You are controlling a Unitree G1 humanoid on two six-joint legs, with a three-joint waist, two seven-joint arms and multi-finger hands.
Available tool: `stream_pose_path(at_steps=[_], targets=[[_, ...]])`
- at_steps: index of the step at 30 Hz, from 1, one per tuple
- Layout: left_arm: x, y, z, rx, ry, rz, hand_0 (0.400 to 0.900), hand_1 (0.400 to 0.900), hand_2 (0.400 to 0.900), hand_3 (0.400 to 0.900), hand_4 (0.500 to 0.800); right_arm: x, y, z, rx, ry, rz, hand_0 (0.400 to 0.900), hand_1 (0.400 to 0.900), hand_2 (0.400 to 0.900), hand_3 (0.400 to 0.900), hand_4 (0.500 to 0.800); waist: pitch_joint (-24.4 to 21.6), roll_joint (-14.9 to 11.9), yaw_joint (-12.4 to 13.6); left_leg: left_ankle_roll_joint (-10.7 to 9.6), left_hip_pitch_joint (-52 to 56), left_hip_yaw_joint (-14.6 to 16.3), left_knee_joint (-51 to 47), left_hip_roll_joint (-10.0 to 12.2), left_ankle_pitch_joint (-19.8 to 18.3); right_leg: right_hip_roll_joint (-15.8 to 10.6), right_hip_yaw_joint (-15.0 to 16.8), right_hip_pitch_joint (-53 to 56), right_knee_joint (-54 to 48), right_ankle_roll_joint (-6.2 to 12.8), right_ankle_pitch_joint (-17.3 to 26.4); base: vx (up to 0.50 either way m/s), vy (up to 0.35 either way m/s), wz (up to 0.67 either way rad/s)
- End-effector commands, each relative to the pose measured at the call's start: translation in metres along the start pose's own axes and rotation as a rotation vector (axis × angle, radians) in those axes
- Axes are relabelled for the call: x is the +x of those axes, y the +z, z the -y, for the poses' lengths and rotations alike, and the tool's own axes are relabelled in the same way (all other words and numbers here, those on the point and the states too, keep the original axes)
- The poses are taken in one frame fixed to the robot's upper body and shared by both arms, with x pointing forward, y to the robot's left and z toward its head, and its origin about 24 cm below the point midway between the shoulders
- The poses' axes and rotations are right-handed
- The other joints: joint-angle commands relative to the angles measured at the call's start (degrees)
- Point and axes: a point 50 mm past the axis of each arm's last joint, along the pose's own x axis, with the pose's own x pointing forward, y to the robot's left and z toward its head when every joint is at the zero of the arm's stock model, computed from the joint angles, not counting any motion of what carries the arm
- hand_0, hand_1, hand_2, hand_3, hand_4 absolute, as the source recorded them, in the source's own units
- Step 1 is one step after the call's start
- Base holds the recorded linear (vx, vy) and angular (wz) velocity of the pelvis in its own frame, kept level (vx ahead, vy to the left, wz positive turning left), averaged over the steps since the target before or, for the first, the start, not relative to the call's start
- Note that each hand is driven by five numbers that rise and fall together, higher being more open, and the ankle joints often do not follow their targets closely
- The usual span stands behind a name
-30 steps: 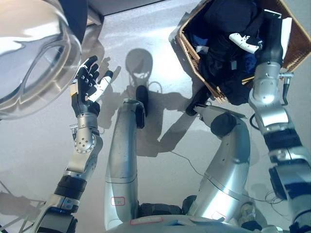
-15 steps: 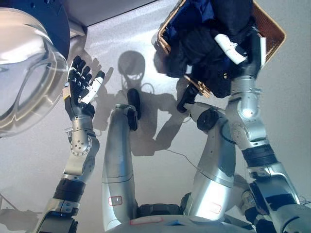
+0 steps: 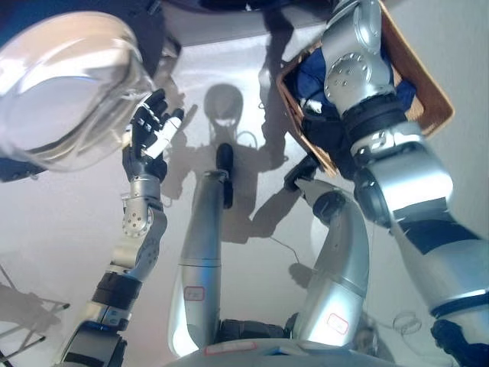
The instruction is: Put the clothes in the basket into the washing machine.
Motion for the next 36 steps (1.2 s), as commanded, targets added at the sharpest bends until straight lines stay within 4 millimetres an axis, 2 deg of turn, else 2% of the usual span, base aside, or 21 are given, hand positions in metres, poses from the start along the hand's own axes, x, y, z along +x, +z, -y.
stream_pose_path(at_steps=[1, 4, 7, 11, 12, 13, 14, 15, 16, 17, 27, 36], targets=[[-0.002, 0.006, -0.006, 0.024, -0.025, 0.072, 0.900, 0.900, 0.900, 0.900, 0.800, 0.003, 0.000, 0.037, -0.058, -0.074, 0.010, 0.400, 0.400, 0.400, 0.400, 0.500, -14.27, 2.10, 3.81, 0.61, -7.00, 0.11, -3.22, -3.54, 2.12, -0.81, -1.96, -8.48, 3.63, 8.98, -4.07, 0.06, -0.132, 0.53], [-0.001, 0.006, 0.000, 0.048, -0.084, 0.072, 0.900, 0.900, 0.900, 0.900, 0.800, 0.008, 0.012, 0.060, -0.068, -0.140, 0.012, 0.400, 0.400, 0.400, 0.400, 0.500, -14.18, 2.66, 5.58, 0.61, -7.11, -0.82, -2.77, -4.59, 2.22, -1.85, -2.61, -8.23, 4.83, 9.26, -4.89, 0.07, -0.104, 0.46], [-0.002, 0.005, 0.003, 0.067, -0.129, 0.065, 0.900, 0.900, 0.900, 0.900, 0.800, 0.013, 0.027, 0.077, -0.160, -0.173, 0.020, 0.400, 0.400, 0.400, 0.400, 0.500, -14.18, 3.20, 7.27, 0.55, -7.57, -1.65, -2.27, -5.51, 2.32, -3.19, -3.18, -8.19, 6.07, 9.52, -5.62, 0.06, -0.080, 0.39], [-0.004, 0.005, 0.004, 0.061, -0.145, 0.062, 0.900, 0.900, 0.900, 0.900, 0.800, 0.016, 0.046, 0.082, -0.152, -0.188, 0.064, 0.400, 0.400, 0.400, 0.400, 0.500, -14.16, 3.76, 8.60, 0.38, -8.21, -2.23, -1.66, -6.22, 2.32, -4.34, -3.51, -8.41, 7.39, 9.66, -6.44, 0.05, -0.059, 0.26], [-0.004, 0.005, 0.004, 0.063, -0.148, 0.060, 0.900, 0.900, 0.900, 0.900, 0.800, 0.017, 0.051, 0.083, -0.157, -0.184, 0.076, 0.425, 0.425, 0.425, 0.425, 0.515, -14.12, 3.88, 8.93, 0.34, -8.37, -2.33, -1.59, -6.29, 2.33, -4.64, -3.58, -8.49, 7.79, 9.68, -6.72, 0.04, -0.046, 0.18], [-0.005, 0.004, 0.005, 0.063, -0.152, 0.056, 0.900, 0.900, 0.900, 0.900, 0.800, 0.017, 0.055, 0.083, -0.155, -0.182, 0.087, 0.425, 0.425, 0.425, 0.425, 0.515, -14.11, 4.05, 9.15, 0.33, -8.50, -2.37, -1.46, -6.44, 2.30, -4.86, -3.56, -8.55, 8.10, 9.71, -6.86, 0.05, -0.027, 0.14], [-0.006, 0.003, 0.005, 0.059, -0.155, 0.052, 0.900, 0.900, 0.900, 0.900, 0.800, 0.018, 0.057, 0.084, -0.142, -0.180, 0.096, 0.592, 0.592, 0.592, 0.592, 0.615, -14.14, 4.17, 9.28, 0.33, -8.60, -2.52, -1.37, -6.49, 2.29, -5.04, -3.48, -8.63, 8.49, 9.77, -6.99, 0.05, -0.020, 0.13], [-0.007, 0.002, 0.005, 0.057, -0.155, 0.046, 0.900, 0.900, 0.900, 0.900, 0.800, 0.017, 0.060, 0.085, -0.125, -0.180, 0.106, 0.637, 0.637, 0.637, 0.637, 0.642, -14.16, 4.28, 9.37, 0.32, -8.68, -2.53, -1.32, -6.54, 2.29, -5.18, -3.41, -8.66, 8.78, 9.73, -7.12, 0.05, -0.007, 0.08], [-0.008, 0.002, 0.006, 0.055, -0.161, 0.046, 0.900, 0.900, 0.900, 0.900, 0.800, 0.018, 0.064, 0.085, -0.115, -0.168, 0.121, 0.724, 0.724, 0.724, 0.724, 0.694, -14.21, 4.26, 9.44, 0.28, -8.72, -2.49, -1.33, -6.61, 2.31, -5.33, -3.47, -8.57, 9.01, 9.68, -7.22, 0.05, 0.004, 0.03], [-0.008, 0.001, 0.007, 0.052, -0.164, 0.043, 0.900, 0.900, 0.900, 0.900, 0.800, 0.018, 0.064, 0.084, -0.098, -0.155, 0.124, 0.900, 0.900, 0.900, 0.900, 0.800, -14.18, 4.32, 9.39, 0.27, -8.72, -2.50, -1.25, -6.65, 2.35, -5.40, -3.47, -8.48, 9.18, 9.67, -7.20, 0.04, 0.003, 0.01], [-0.010, -0.006, 0.009, 0.034, -0.167, 0.007, 0.900, 0.900, 0.900, 0.900, 0.800, 0.016, 0.065, 0.083, -0.029, -0.134, 0.161, 0.900, 0.900, 0.900, 0.900, 0.800, -14.02, 4.32, 8.55, -0.03, -7.99, -2.21, -1.09, -6.61, 2.68, -5.16, -3.13, -7.55, 9.06, 9.47, -6.69, 0.01, 0.002, -0.01], [-0.009, -0.008, 0.006, 0.046, -0.174, -0.002, 0.900, 0.900, 0.900, 0.900, 0.800, 0.012, 0.056, 0.068, 0.040, -0.036, 0.180, 0.900, 0.900, 0.900, 0.900, 0.800, -13.14, 4.11, 7.51, -0.45, -4.36, -1.65, -3.02, -6.26, 3.44, -3.98, -4.14, -3.13, 6.23, 9.89, -5.24, -0.02, 0.005, -0.02]])
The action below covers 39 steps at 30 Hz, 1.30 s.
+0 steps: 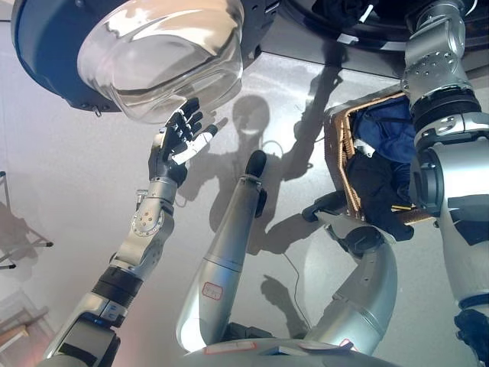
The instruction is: Put the clothes in the basket into the washing machine.
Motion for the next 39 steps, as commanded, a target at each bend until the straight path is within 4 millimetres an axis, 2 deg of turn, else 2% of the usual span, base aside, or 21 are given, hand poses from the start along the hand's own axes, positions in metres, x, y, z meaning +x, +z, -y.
stream_pose_path(at_steps=[1, 4, 7, 12, 15, 21, 23, 26, 28, 30, 31, 33, 36, 39], targets=[[-0.010, 0.010, -0.009, -0.025, 0.022, 0.092, 0.900, 0.900, 0.900, 0.900, 0.800, -0.011, 0.016, -0.035, 0.075, 0.223, 0.172, 0.900, 0.900, 0.900, 0.900, 0.800, -7.28, 3.09, -2.02, 0.99, 1.37, 1.97, -4.77, -1.52, 1.41, 3.63, 0.44, -0.19, -3.81, 11.29, 2.88, -0.05, 0.015, -0.04], [-0.011, 0.010, -0.012, -0.013, 0.017, 0.090, 0.900, 0.900, 0.900, 0.900, 0.800, -0.011, 0.021, -0.037, 0.085, 0.226, 0.191, 0.900, 0.900, 0.900, 0.900, 0.800, -7.10, 3.25, -1.93, 0.94, 2.83, 2.19, -7.03, -1.42, 2.09, 4.12, -0.07, 1.21, -5.69, 11.70, 3.37, -0.06, 0.024, -0.04], [-0.010, 0.011, -0.014, -0.006, 0.018, 0.091, 0.900, 0.900, 0.900, 0.900, 0.800, -0.010, 0.016, -0.034, 0.054, 0.220, 0.176, 0.900, 0.900, 0.900, 0.900, 0.800, -6.81, 3.44, -2.18, 0.94, 3.38, 2.38, -7.88, -1.49, 2.61, 4.52, 0.02, 1.41, -6.18, 11.53, 3.40, -0.06, 0.043, -0.06], [-0.013, 0.008, -0.015, -0.013, 0.028, 0.080, 0.900, 0.900, 0.900, 0.900, 0.800, -0.009, -0.008, -0.017, -0.008, 0.158, 0.085, 0.900, 0.900, 0.900, 0.900, 0.800, -6.69, 3.75, -2.77, 1.09, 2.92, 2.47, -6.96, -1.88, 2.66, 4.44, 0.74, 0.40, -5.30, 11.24, 3.62, -0.01, 0.019, -0.02], [-0.015, 0.004, -0.015, -0.023, 0.041, 0.064, 0.900, 0.900, 0.900, 0.900, 0.800, -0.009, -0.022, -0.004, -0.118, 0.078, 0.029, 0.900, 0.900, 0.900, 0.900, 0.800, -6.56, 3.78, -3.12, 1.09, 2.96, 2.61, -6.71, -1.81, 2.59, 4.40, 1.20, 0.28, -5.23, 11.21, 3.97, -0.02, 0.027, -0.07], [-0.015, 0.008, -0.018, -0.015, 0.071, 0.078, 0.900, 0.900, 0.900, 0.900, 0.800, -0.013, -0.029, -0.020, -0.063, 0.080, 0.025, 0.900, 0.900, 0.900, 0.900, 0.800, -6.19, 3.68, -3.93, 1.26, 4.13, 3.25, -7.84, -1.38, 2.64, 5.12, 1.13, 1.43, -6.64, 11.30, 4.63, -0.02, 0.024, -0.09], [-0.014, 0.008, -0.018, -0.013, 0.088, 0.082, 0.900, 0.900, 0.900, 0.900, 0.800, -0.020, -0.037, -0.031, -0.025, 0.118, 0.024, 0.900, 0.900, 0.900, 0.900, 0.800, -5.95, 3.50, -4.53, 1.36, 4.97, 3.28, -9.06, -0.93, 2.91, 5.65, 1.07, 2.13, -7.58, 11.35, 4.87, -0.02, 0.051, -0.16], [-0.012, 0.011, -0.022, 0.001, 0.138, 0.097, 0.900, 0.900, 0.900, 0.900, 0.800, -0.039, -0.057, -0.045, -0.056, 0.195, 0.041, 0.900, 0.900, 0.900, 0.900, 0.800, -5.53, 2.52, -6.60, 1.36, 7.96, 3.61, -12.92, 0.15, 3.60, 7.15, 0.24, 4.82, -10.84, 11.53, 5.75, -0.02, 0.060, -0.28], [-0.014, 0.010, -0.029, 0.007, 0.192, 0.098, 0.900, 0.900, 0.900, 0.900, 0.800, -0.062, -0.064, -0.058, -0.113, 0.315, 0.105, 0.900, 0.900, 0.900, 0.900, 0.800, -5.28, 1.74, -8.49, 1.49, 10.99, 4.21, -16.96, 0.90, 4.26, 8.92, -0.63, 7.69, -14.40, 11.76, 6.71, -0.01, 0.075, -0.38], [-0.020, 0.004, -0.035, 0.004, 0.241, 0.070, 0.900, 0.900, 0.900, 0.900, 0.800, -0.084, -0.079, -0.041, -0.202, 0.353, 0.126, 0.900, 0.900, 0.900, 0.900, 0.800, -5.53, 1.03, -10.31, 1.55, 14.37, 4.67, -20.68, 1.44, 4.95, 10.52, -1.73, 11.05, -18.18, 12.03, 7.62, 0.00, 0.052, -0.31], [-0.022, 0.002, -0.035, 0.005, 0.242, 0.063, 0.900, 0.900, 0.900, 0.900, 0.800, -0.086, -0.082, -0.039, -0.209, 0.348, 0.122, 0.900, 0.900, 0.900, 0.900, 0.800, -5.61, 1.13, -10.30, 1.53, 14.99, 4.60, -21.17, 1.50, 5.15, 10.70, -1.86, 11.68, -18.66, 12.04, 7.82, 0.02, 0.037, -0.28], [-0.030, -0.013, -0.040, 0.017, 0.287, 0.004, 0.900, 0.900, 0.900, 0.900, 0.800, -0.107, -0.102, -0.007, -0.382, 0.359, 0.123, 0.900, 0.900, 0.900, 0.900, 0.800, -6.31, 0.53, -11.15, 1.45, 19.54, 4.62, -25.48, 1.75, 5.79, 11.57, -2.75, 15.88, -22.53, 12.50, 8.50, 0.05, 0.036, -0.22], [-0.039, -0.025, -0.042, 0.020, 0.308, -0.043, 0.900, 0.900, 0.900, 0.900, 0.800, -0.124, -0.118, 0.019, -0.441, 0.336, 0.083, 0.900, 0.900, 0.900, 0.900, 0.800, -6.86, 0.32, -11.90, 1.33, 23.93, 4.69, -28.73, 1.94, 6.44, 12.10, -2.91, 19.65, -25.79, 12.86, 9.28, 0.04, 0.018, -0.09], [-0.054, -0.054, -0.042, 0.007, 0.340, -0.162, 0.900, 0.900, 0.900, 0.900, 0.800, -0.154, -0.146, 0.057, -0.504, 0.304, -0.029, 0.900, 0.900, 0.900, 0.900, 0.800, -7.87, -0.50, -13.41, 1.12, 31.22, 4.93, -33.18, 2.30, 7.17, 13.72, -2.99, 26.42, -31.50, 13.42, 11.10, 0.11, 0.035, -0.22]])
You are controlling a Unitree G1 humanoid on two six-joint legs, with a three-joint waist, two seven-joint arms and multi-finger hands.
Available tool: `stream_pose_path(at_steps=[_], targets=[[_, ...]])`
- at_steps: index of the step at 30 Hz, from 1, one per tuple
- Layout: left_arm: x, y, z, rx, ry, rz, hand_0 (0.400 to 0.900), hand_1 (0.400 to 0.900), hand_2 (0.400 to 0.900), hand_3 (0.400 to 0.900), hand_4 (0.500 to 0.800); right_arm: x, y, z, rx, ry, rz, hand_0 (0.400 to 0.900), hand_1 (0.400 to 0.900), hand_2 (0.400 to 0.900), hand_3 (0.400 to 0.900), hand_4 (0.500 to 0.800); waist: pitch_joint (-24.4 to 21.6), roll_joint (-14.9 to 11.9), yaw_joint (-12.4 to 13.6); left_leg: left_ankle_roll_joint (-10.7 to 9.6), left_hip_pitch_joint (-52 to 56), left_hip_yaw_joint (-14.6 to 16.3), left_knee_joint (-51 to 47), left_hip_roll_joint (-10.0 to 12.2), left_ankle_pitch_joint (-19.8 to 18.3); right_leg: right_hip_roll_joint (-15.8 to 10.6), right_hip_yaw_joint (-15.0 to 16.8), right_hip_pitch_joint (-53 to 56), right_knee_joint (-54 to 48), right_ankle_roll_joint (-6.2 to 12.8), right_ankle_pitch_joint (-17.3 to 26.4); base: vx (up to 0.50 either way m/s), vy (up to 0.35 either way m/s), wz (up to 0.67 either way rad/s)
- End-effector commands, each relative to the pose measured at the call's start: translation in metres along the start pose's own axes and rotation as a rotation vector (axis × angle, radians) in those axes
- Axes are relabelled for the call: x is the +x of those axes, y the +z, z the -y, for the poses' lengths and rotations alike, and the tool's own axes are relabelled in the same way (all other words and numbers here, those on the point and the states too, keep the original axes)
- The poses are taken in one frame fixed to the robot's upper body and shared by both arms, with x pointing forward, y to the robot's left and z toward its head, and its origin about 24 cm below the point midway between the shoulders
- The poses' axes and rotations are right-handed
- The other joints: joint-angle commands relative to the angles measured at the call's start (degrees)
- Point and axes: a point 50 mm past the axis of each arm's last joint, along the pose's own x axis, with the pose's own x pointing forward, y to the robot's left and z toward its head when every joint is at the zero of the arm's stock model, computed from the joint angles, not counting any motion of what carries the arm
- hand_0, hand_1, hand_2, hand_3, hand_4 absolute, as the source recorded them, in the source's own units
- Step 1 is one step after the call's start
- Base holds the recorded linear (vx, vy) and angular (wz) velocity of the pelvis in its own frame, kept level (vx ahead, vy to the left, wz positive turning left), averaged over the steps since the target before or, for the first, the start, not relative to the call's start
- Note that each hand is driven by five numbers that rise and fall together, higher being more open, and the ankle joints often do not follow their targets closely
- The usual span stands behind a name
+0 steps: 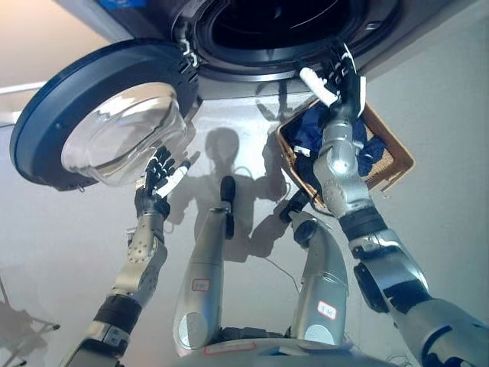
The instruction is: Put the clothes in the basket into the washing machine.
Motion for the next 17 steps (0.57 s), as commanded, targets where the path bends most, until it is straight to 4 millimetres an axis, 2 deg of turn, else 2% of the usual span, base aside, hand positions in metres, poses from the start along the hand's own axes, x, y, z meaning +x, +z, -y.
stream_pose_path(at_steps=[1, 2, 4, 5, 8, 10, 14, 17], targets=[[-0.006, -0.001, -0.008, 0.022, 0.018, 0.067, 0.900, 0.900, 0.900, 0.900, 0.800, -0.025, -0.008, -0.006, -0.020, 0.075, 0.048, 0.900, 0.900, 0.900, 0.900, 0.800, -8.19, -0.28, -1.61, -1.20, 7.54, -1.22, -10.71, -2.62, 2.53, 2.23, -3.77, 5.62, -2.56, 8.98, -1.48, 0.05, 0.059, -0.19], [-0.009, -0.011, -0.011, 0.024, 0.038, 0.023, 0.900, 0.900, 0.900, 0.900, 0.800, -0.036, -0.025, 0.001, -0.032, 0.063, -0.013, 0.900, 0.900, 0.900, 0.900, 0.800, -8.06, -0.60, -2.30, -0.99, 9.79, -0.52, -12.68, -2.64, 4.77, 2.64, -4.84, 8.62, -5.53, 8.29, 0.91, 0.04, 0.047, -0.18], [-0.015, -0.028, -0.020, 0.021, 0.069, -0.049, 0.900, 0.900, 0.900, 0.900, 0.800, -0.055, -0.050, 0.015, -0.077, 0.049, -0.114, 0.900, 0.900, 0.900, 0.900, 0.800, -8.46, -1.04, -2.98, -1.23, 14.96, -0.29, -15.17, -2.49, 4.99, 3.94, -4.89, 13.87, -8.87, 8.59, 1.60, 0.14, 0.024, -0.17], [-0.019, -0.041, -0.026, 0.024, 0.093, -0.108, 0.900, 0.900, 0.900, 0.900, 0.800, -0.073, -0.076, 0.028, -0.054, 0.006, -0.240, 0.900, 0.900, 0.900, 0.900, 0.800, -8.85, -1.62, -3.78, -1.70, 18.60, 0.28, -17.28, -2.27, 5.54, 4.92, -4.61, 17.98, -11.99, 9.07, 2.70, 0.22, 0.016, -0.29], [-0.032, -0.064, -0.043, 0.014, 0.160, -0.219, 0.900, 0.900, 0.900, 0.900, 0.800, -0.106, -0.108, 0.049, -0.098, -0.029, -0.406, 0.900, 0.900, 0.900, 0.900, 0.800, -10.21, -2.26, -3.68, -2.20, 26.90, 0.97, -21.92, -1.50, 6.16, 7.04, -4.68, 26.90, -17.96, 9.56, 3.65, 0.20, 0.000, -0.25], [-0.045, -0.086, -0.051, 0.011, 0.209, -0.331, 0.900, 0.900, 0.900, 0.900, 0.800, -0.136, -0.137, 0.074, -0.171, -0.095, -0.571, 0.900, 0.900, 0.900, 0.900, 0.800, -11.74, -2.55, -4.15, -2.79, 32.37, 1.78, -26.17, -1.62, 7.43, 8.26, -4.66, 33.37, -23.18, 10.31, 5.36, 0.18, 0.008, -0.15], [-0.067, -0.116, -0.063, 0.056, 0.247, -0.501, 0.900, 0.900, 0.900, 0.900, 0.800, -0.190, -0.169, 0.115, -0.261, -0.229, -0.837, 0.900, 0.900, 0.900, 0.900, 0.800, -15.00, -2.81, -4.42, -3.42, 40.45, 3.26, -31.85, -1.43, 8.39, 9.51, -4.49, 42.43, -30.08, 11.23, 7.24, 0.18, 0.019, -0.14], [-0.083, -0.133, -0.072, 0.087, 0.285, -0.626, 0.900, 0.900, 0.900, 0.900, 0.800, -0.234, -0.185, 0.140, -0.280, -0.349, -1.050, 0.900, 0.900, 0.900, 0.900, 0.800, -17.59, -2.82, -4.53, -3.65, 45.19, 4.43, -34.86, -1.02, 8.23, 9.99, -3.94, 46.76, -33.23, 11.43, 7.81, 0.14, 0.020, -0.11]])
